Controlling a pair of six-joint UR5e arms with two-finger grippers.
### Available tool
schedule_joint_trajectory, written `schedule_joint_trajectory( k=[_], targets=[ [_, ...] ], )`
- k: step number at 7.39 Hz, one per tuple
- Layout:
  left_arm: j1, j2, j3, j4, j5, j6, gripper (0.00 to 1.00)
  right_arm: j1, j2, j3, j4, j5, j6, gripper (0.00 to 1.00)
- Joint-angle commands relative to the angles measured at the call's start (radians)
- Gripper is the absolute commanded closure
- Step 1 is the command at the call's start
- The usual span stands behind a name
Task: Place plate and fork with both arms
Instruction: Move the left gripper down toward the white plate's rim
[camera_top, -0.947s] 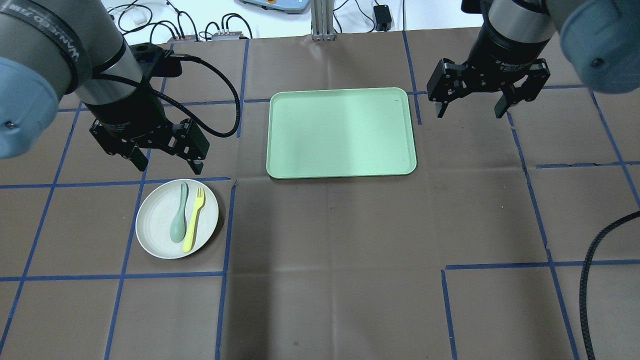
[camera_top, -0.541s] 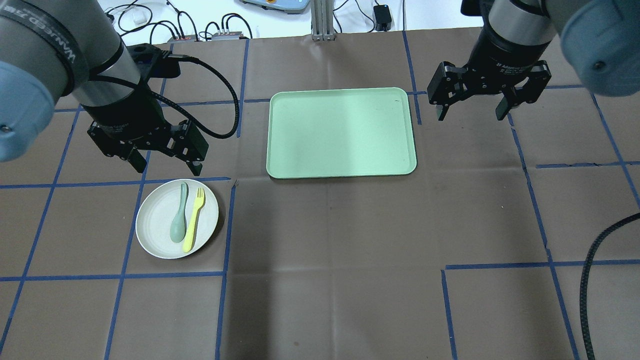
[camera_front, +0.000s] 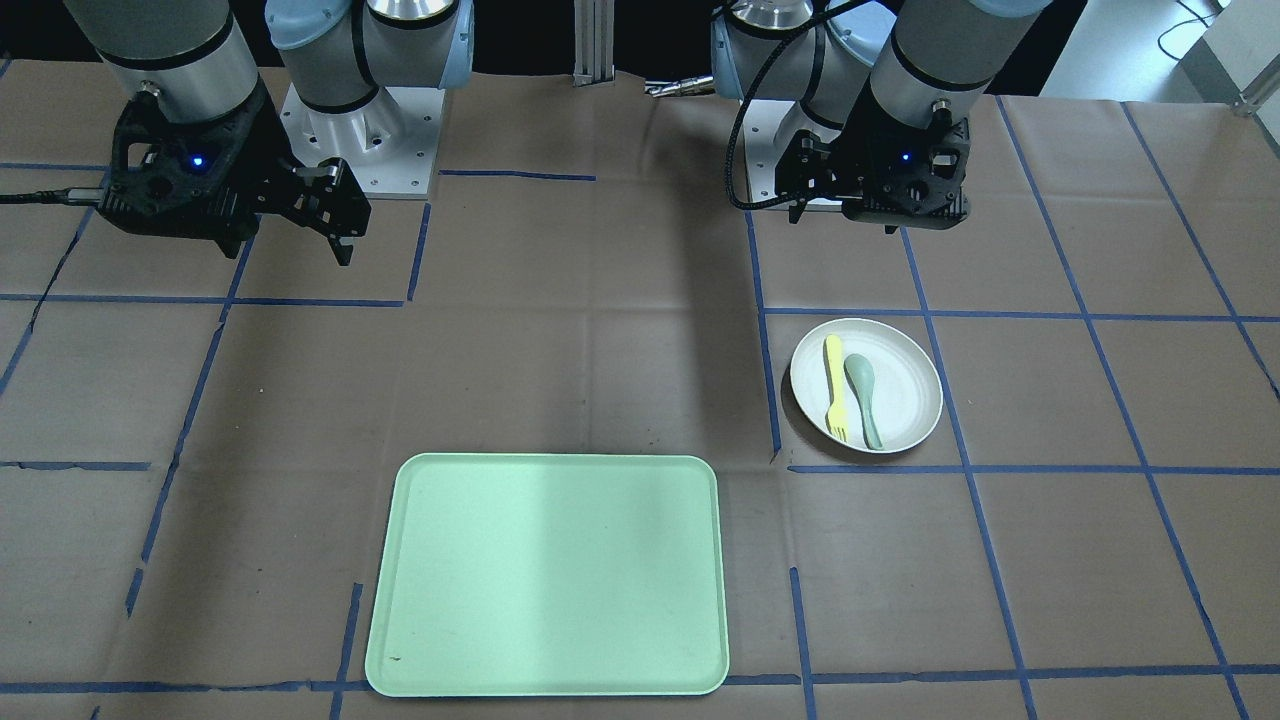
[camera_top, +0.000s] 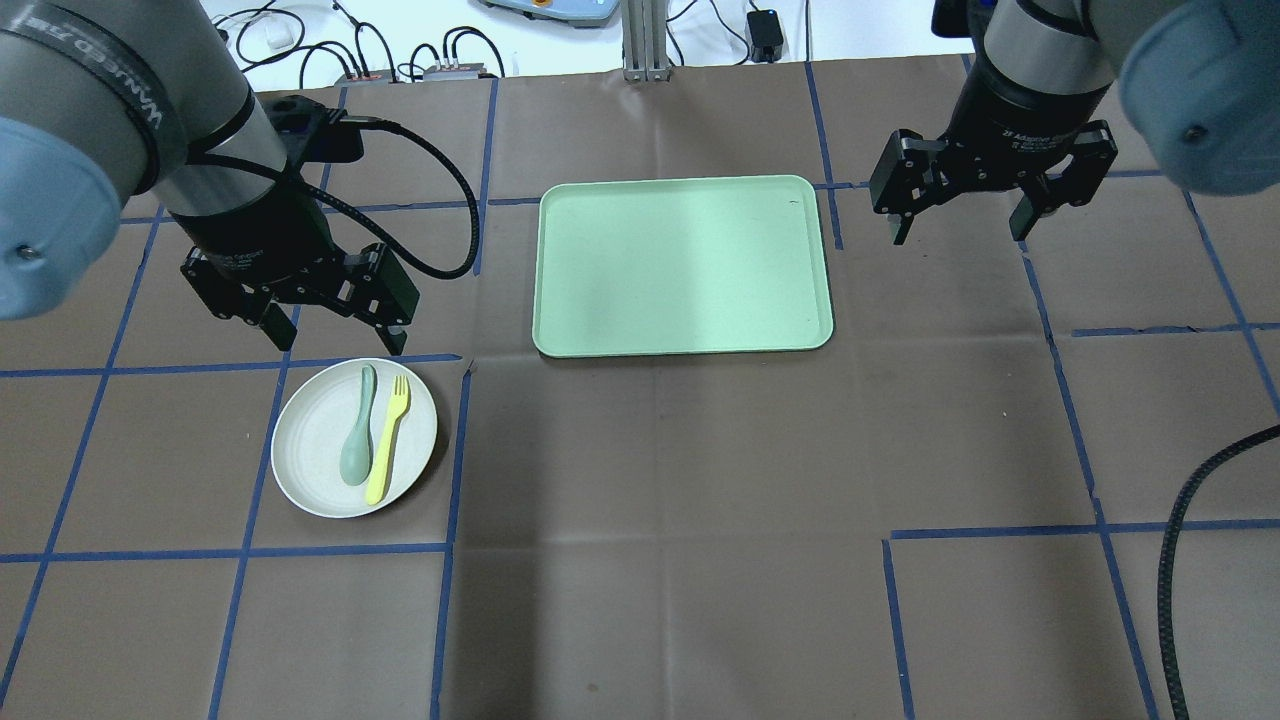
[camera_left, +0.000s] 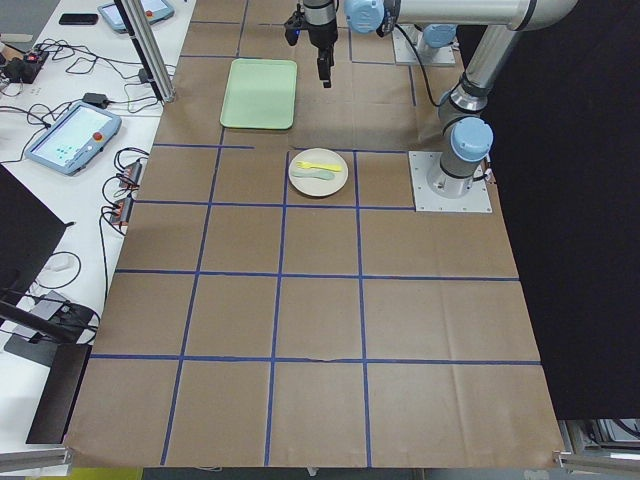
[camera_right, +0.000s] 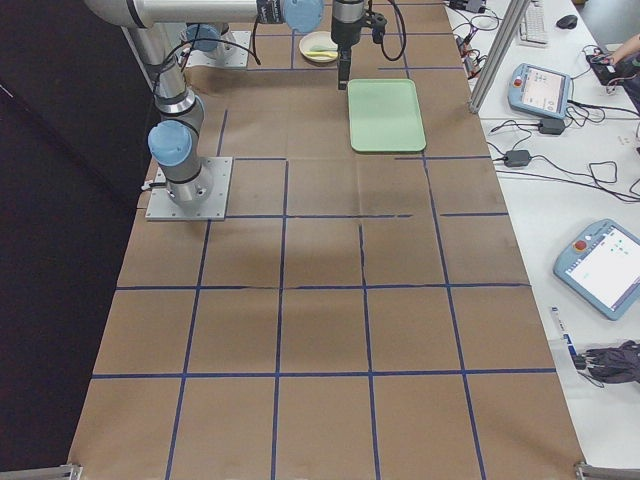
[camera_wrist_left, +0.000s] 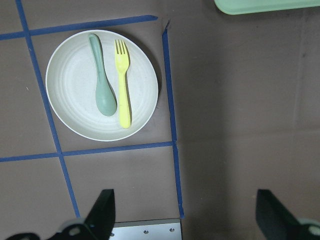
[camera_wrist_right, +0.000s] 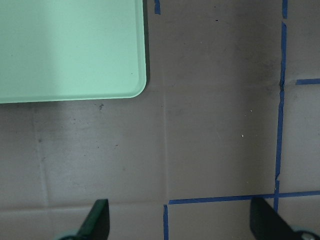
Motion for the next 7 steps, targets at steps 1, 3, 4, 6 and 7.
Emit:
schedule_joint_trajectory(
  k=[1, 3, 4, 6, 7],
  targets=[
    [0.027, -0.011, -0.001, 0.015, 0.003, 0.043, 0.0, 0.003, 0.0, 0.0, -0.001, 0.001, 0.001, 0.0],
    [0.145, -0.012, -0.003, 0.002, 0.003, 0.198, 0.0, 0.004, 0.0, 0.0, -0.001, 0.001, 0.009, 0.0],
    [0.211, -0.028, -0.006, 0.008, 0.0, 0.299, 0.0, 0.003, 0.0, 0.0, -0.001, 0.001, 0.009, 0.0],
    [0.304, -0.092, -0.038, 0.085, 0.0, 0.501, 0.0, 0.004, 0.0, 0.0, -0.001, 0.001, 0.007, 0.0],
    [0.334, -0.139, -0.067, 0.181, -0.003, 0.549, 0.0, 0.003, 0.0, 0.0, -0.001, 0.002, 0.0, 0.0]
  ],
)
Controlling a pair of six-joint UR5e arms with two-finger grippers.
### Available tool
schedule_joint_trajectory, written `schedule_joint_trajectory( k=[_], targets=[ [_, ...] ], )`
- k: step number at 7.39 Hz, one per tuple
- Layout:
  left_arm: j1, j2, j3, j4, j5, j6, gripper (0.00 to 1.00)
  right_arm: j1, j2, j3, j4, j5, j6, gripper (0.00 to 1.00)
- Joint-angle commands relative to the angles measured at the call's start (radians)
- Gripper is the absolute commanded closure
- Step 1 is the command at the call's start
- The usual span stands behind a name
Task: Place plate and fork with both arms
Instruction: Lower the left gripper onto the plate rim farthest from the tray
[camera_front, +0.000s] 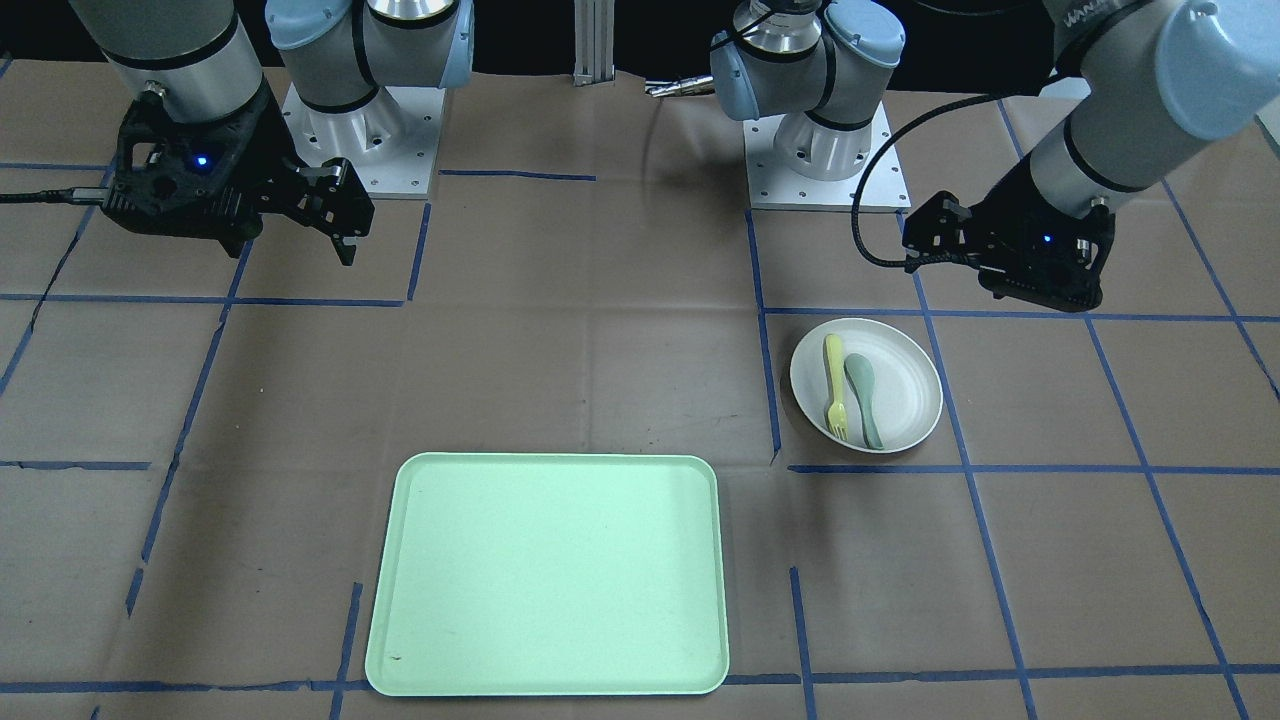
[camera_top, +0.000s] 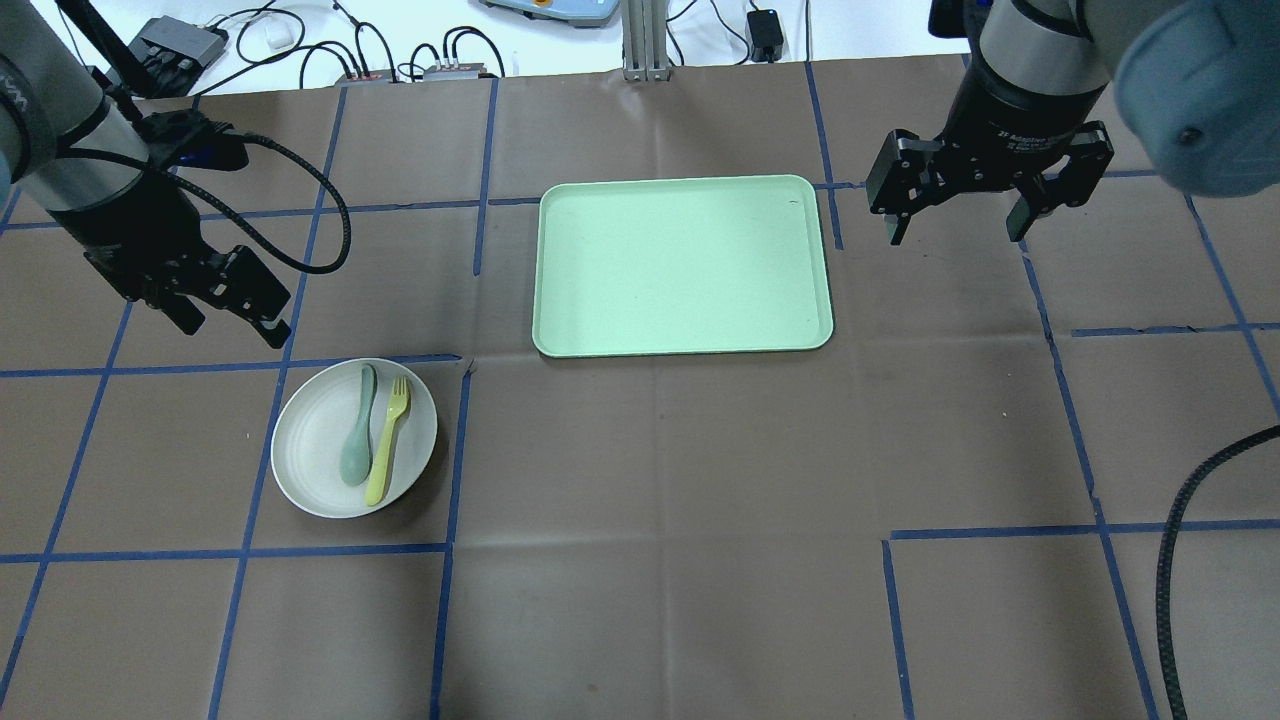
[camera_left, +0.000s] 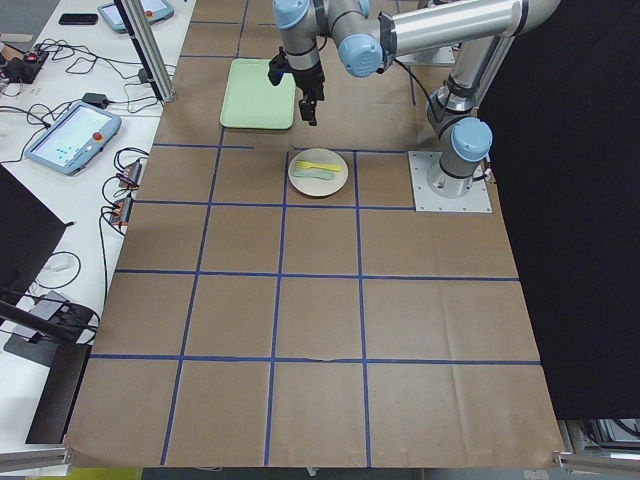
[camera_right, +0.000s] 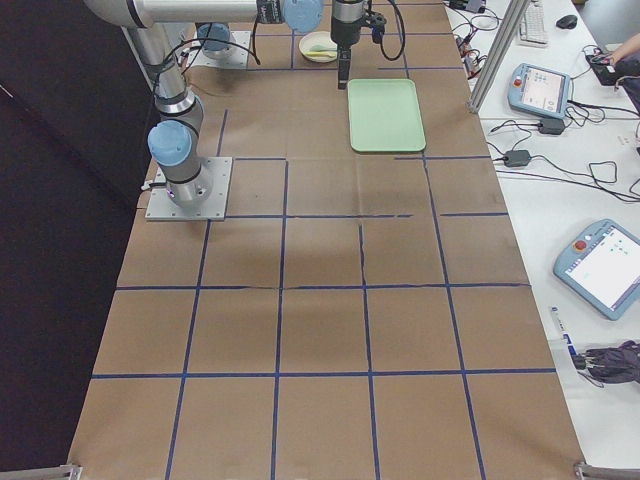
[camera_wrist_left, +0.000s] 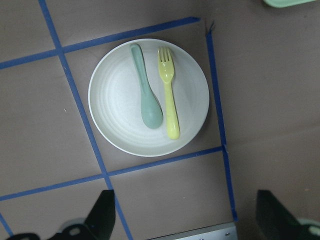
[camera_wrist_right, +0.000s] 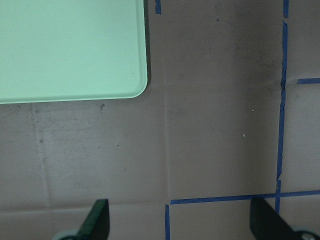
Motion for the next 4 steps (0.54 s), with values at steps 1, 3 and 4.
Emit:
schedule_joint_trajectory(
  k=[1, 3, 4],
  targets=[
    [0.083, -0.099, -0.083, 0.162, -0.007, 0.174, 0.01, 0.0, 0.0, 0.001, 0.0, 0.001, -0.006, 0.0],
    [0.16, -0.164, -0.183, 0.33, -0.035, 0.279, 0.01, -0.001, 0.0, 0.002, 0.0, 0.003, -0.006, 0.0],
    [0.183, -0.194, -0.199, 0.335, -0.088, 0.293, 0.01, -0.001, 0.0, 0.002, 0.0, 0.003, -0.006, 0.0]
  ],
)
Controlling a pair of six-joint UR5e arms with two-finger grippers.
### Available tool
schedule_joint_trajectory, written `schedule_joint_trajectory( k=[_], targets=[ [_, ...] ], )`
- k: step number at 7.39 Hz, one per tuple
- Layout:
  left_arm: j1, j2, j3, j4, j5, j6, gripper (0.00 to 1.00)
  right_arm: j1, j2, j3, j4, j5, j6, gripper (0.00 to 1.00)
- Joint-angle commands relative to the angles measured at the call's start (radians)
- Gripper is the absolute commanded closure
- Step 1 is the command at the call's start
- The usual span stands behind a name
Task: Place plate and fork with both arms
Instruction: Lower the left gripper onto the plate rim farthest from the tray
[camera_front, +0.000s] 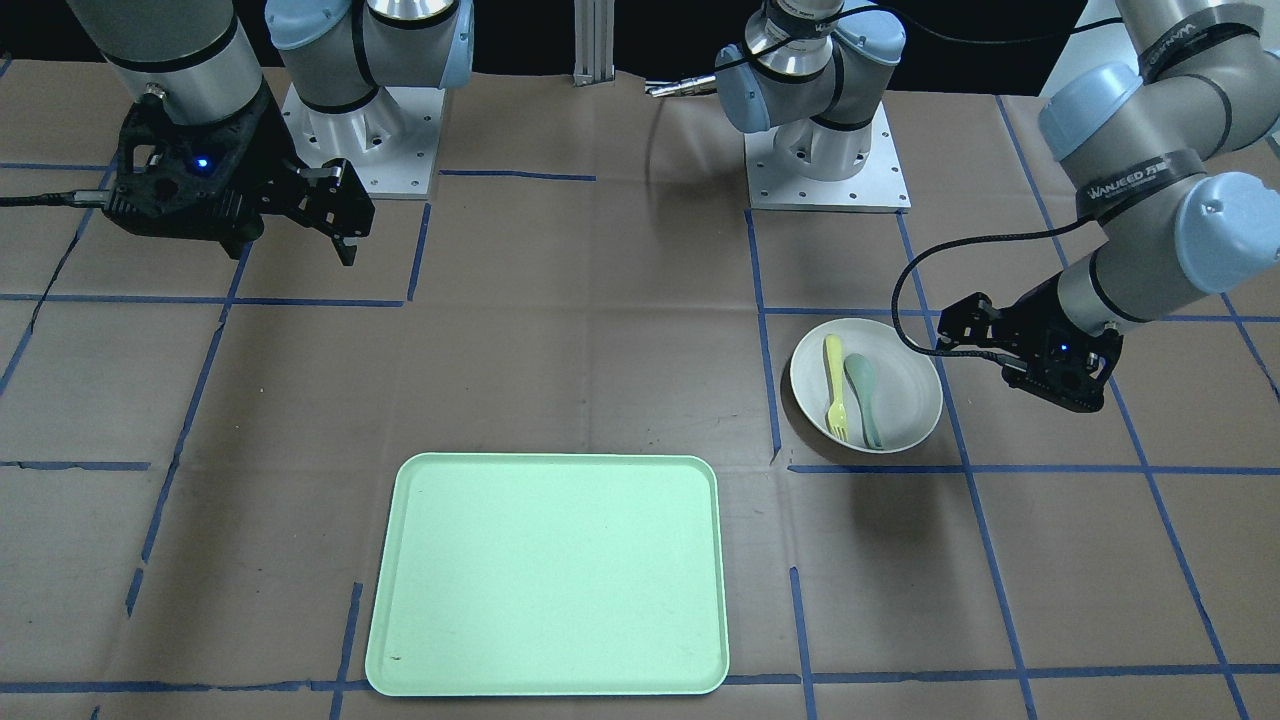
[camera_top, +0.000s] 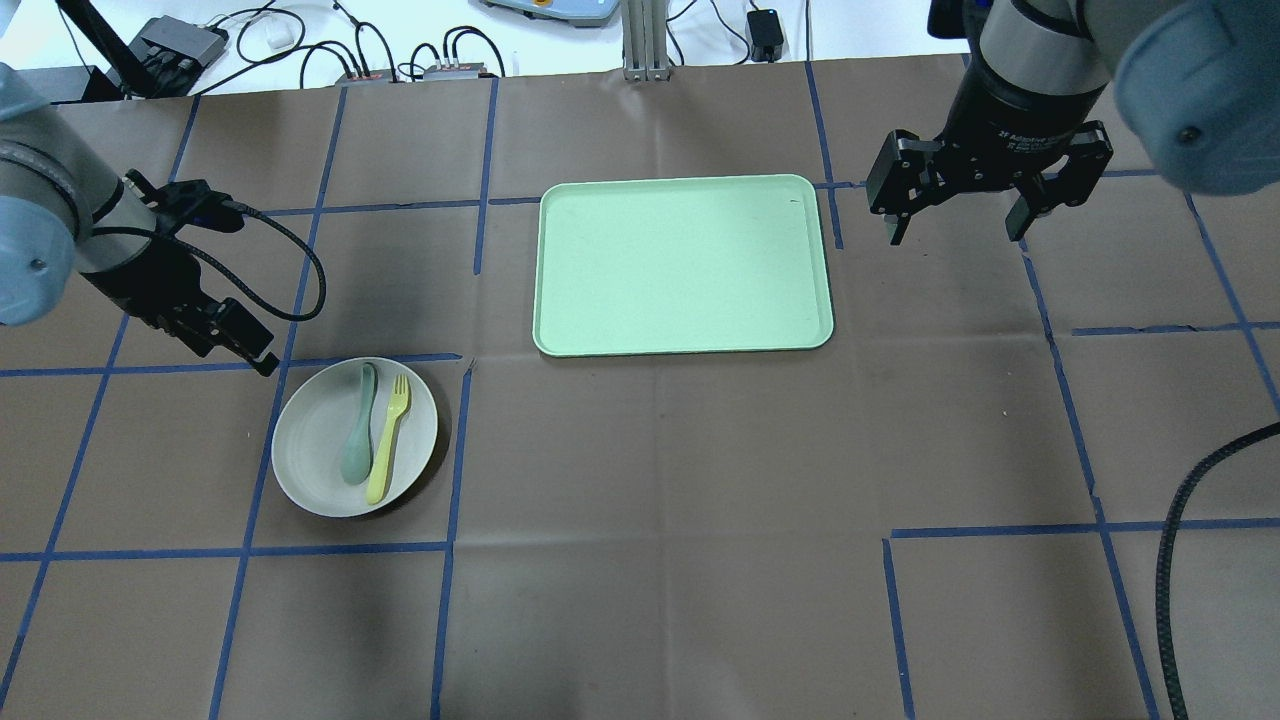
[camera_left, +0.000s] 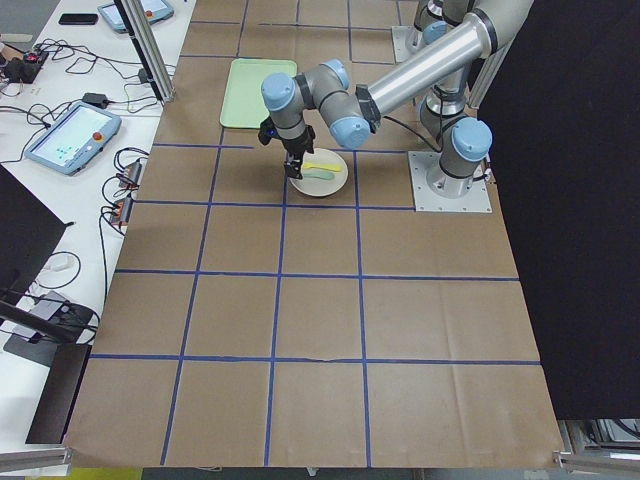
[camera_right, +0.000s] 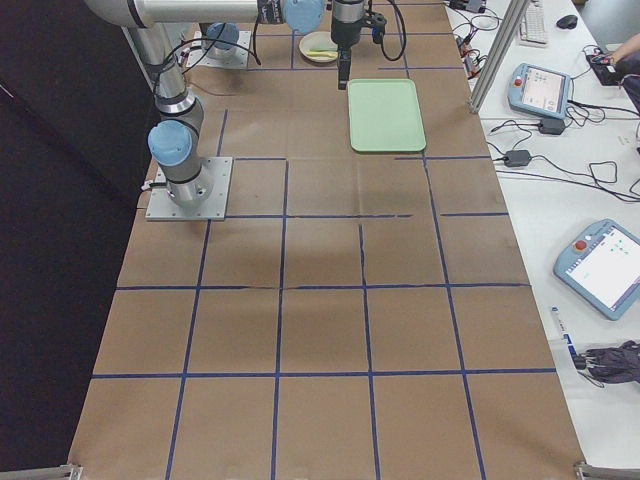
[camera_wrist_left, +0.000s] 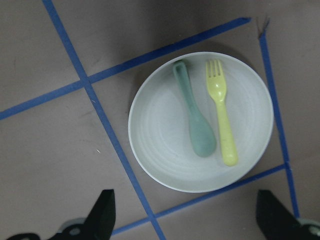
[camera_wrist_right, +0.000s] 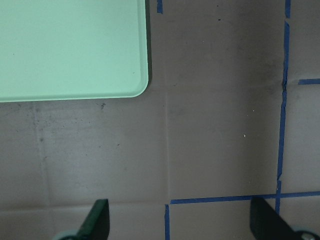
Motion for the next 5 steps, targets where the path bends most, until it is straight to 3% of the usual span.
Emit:
schedule_joint_trajectory(
  k=[1, 4, 5],
  targets=[
    [0.047, -0.074, -0.029, 0.05, -0.055, 0.048, 0.01, -0.002, 0.0, 0.0, 0.0, 0.0, 0.0, 0.0],
    [0.064, -0.138, -0.044, 0.126, -0.084, 0.067, 0.01, -0.002, 0.0, 0.0, 0.0, 0.0, -0.002, 0.0],
    [0.064, -0.139, -0.063, 0.128, -0.086, 0.068, 0.05, 0.0, 0.0, 0.002, 0.0, 0.0, 0.0, 0.0]
  ],
)
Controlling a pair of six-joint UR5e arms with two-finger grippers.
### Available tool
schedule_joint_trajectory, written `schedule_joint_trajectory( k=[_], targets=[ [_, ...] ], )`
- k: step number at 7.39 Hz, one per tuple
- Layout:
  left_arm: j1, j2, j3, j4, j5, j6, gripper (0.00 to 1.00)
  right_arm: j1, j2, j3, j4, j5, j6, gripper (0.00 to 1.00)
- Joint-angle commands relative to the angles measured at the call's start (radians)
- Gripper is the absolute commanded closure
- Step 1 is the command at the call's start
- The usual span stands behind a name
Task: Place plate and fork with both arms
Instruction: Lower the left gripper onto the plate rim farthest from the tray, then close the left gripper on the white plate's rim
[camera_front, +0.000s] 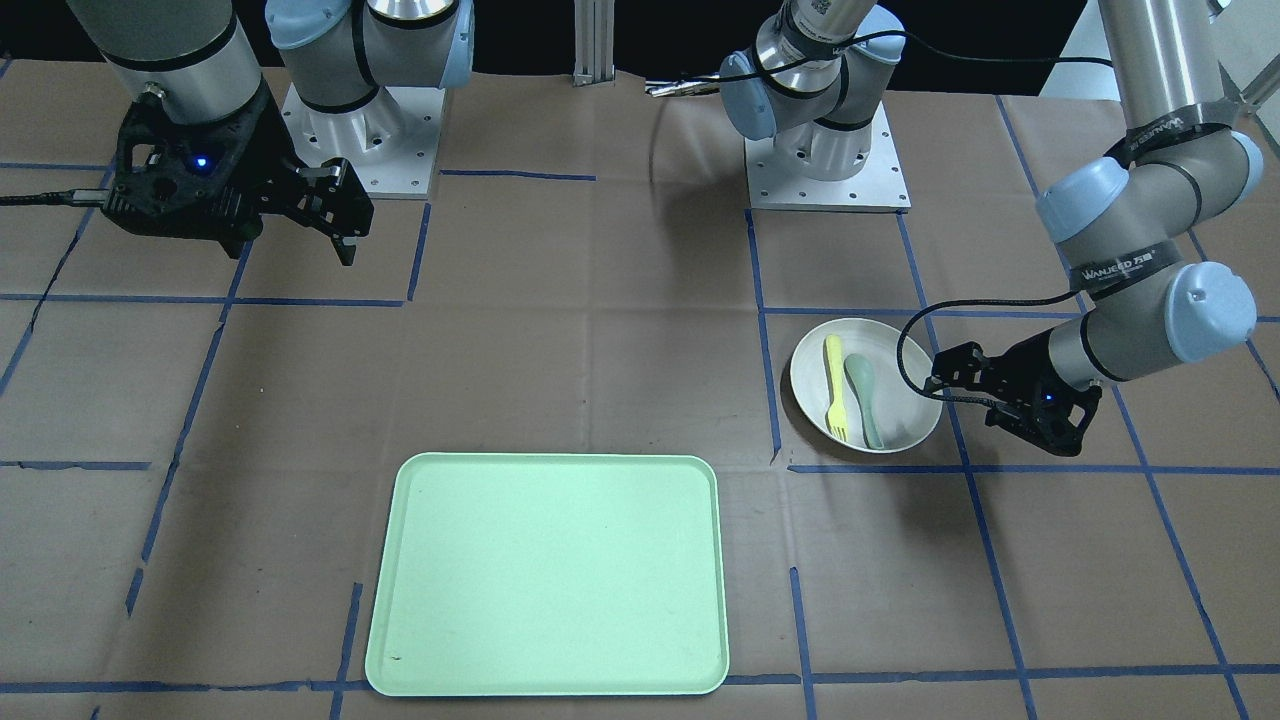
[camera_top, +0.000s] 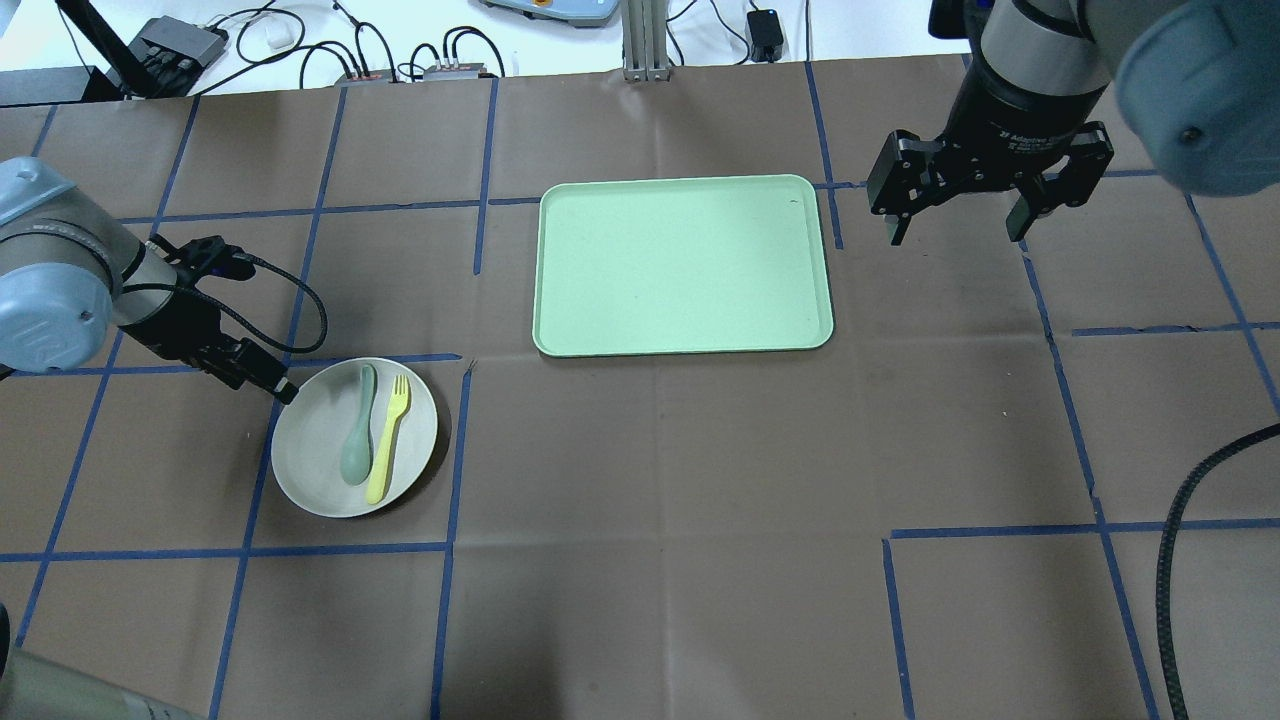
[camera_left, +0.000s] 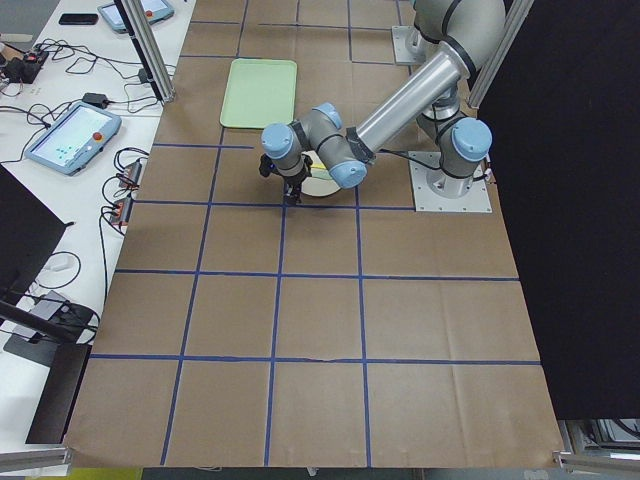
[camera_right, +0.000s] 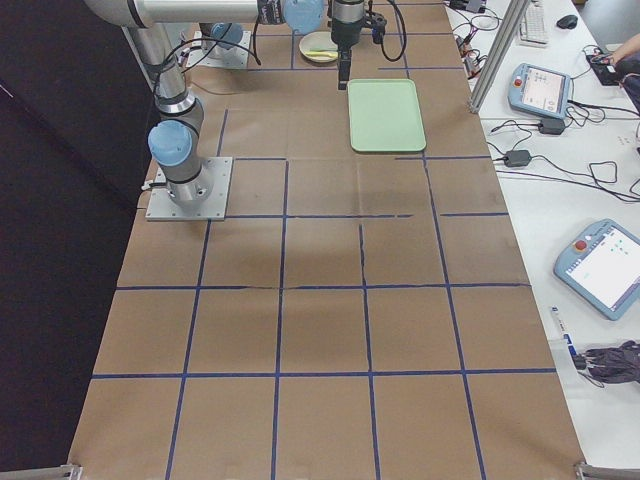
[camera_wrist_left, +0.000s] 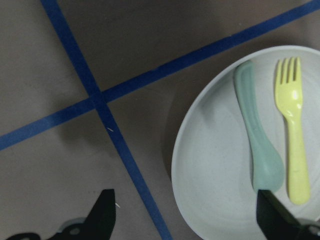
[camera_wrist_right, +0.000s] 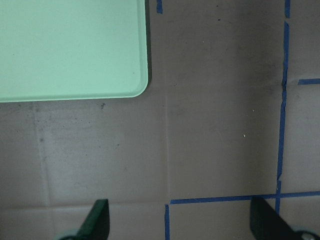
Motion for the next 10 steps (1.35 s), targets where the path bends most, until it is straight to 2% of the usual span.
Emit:
schedule_joint_trajectory(
  k=[1, 2, 3, 6, 8, 10],
  targets=[
    [0.002, -0.008, -0.028, 0.012, -0.01, 0.007, 0.06, 0.0, 0.0, 0.001, 0.0, 0.0, 0.001, 0.0],
    [0.002, -0.016, -0.028, 0.016, -0.01, 0.006, 0.1, 0.001, 0.0, 0.001, 0.0, 0.0, 0.001, 0.0],
    [0.003, -0.04, -0.023, 0.022, -0.01, 0.004, 0.19, 0.001, 0.0, 0.001, 0.0, 0.0, 0.001, 0.0],
    [0.005, -0.046, -0.03, 0.029, -0.012, -0.002, 0.7, -0.002, 0.0, 0.001, 0.0, 0.0, 0.001, 0.0],
    [0.005, -0.042, -0.03, 0.029, -0.012, -0.007, 0.92, 0.0, 0.0, 0.001, 0.0, 0.0, 0.001, 0.0],
    [0.003, -0.022, -0.028, 0.023, -0.024, -0.01, 0.97, 0.0, 0.002, 0.001, 0.002, 0.0, 0.001, 0.0]
  ],
)
